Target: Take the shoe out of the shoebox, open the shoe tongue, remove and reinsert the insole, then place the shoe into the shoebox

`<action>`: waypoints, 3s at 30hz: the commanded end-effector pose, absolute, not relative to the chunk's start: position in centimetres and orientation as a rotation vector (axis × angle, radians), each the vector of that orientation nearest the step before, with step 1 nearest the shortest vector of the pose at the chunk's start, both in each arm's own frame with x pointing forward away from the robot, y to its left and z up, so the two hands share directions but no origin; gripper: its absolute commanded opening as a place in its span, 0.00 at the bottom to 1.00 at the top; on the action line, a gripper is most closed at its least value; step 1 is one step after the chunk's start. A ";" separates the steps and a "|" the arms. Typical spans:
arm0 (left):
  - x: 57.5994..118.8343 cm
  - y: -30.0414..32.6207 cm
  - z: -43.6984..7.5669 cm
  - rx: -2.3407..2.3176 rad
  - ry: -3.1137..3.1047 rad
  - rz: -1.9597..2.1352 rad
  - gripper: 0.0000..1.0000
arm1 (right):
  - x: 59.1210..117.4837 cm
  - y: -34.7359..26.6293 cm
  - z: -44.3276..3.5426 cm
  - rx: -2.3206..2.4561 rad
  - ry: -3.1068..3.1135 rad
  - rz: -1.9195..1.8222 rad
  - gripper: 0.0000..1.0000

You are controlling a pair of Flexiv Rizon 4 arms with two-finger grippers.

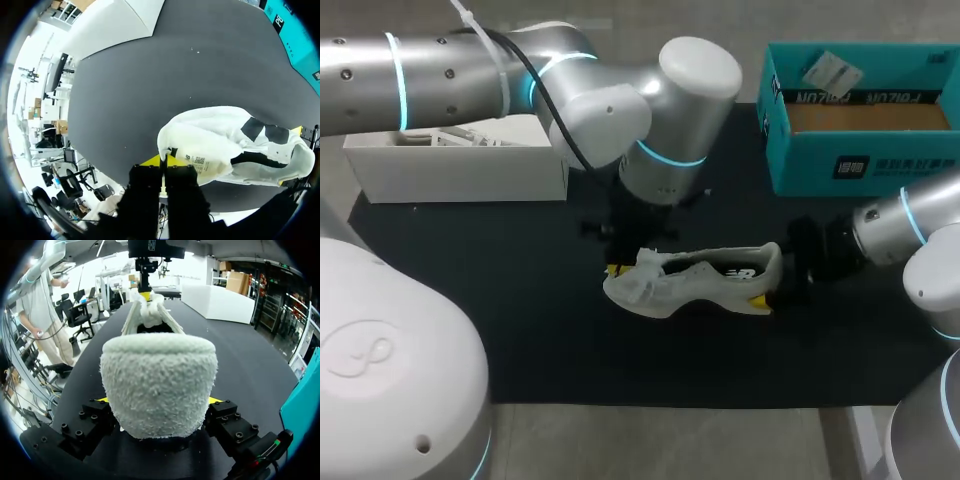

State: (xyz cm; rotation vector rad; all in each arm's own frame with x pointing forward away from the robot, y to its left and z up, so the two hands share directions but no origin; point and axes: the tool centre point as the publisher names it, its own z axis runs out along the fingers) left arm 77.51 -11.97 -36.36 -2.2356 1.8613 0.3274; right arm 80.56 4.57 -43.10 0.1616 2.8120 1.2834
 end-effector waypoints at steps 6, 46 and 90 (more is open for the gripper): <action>77.9 -12.3 -37.0 -2.237 1.895 0.340 1.00 | 80.6 4.4 -43.4 0.166 2.812 1.277 0.00; 78.0 -18.3 -19.9 -0.112 3.054 0.027 1.00 | 80.6 4.4 -43.4 0.166 2.812 1.277 0.00; 77.3 -23.7 -23.8 -0.037 3.012 -0.507 0.00 | 80.6 4.4 -43.4 0.166 2.812 1.277 0.00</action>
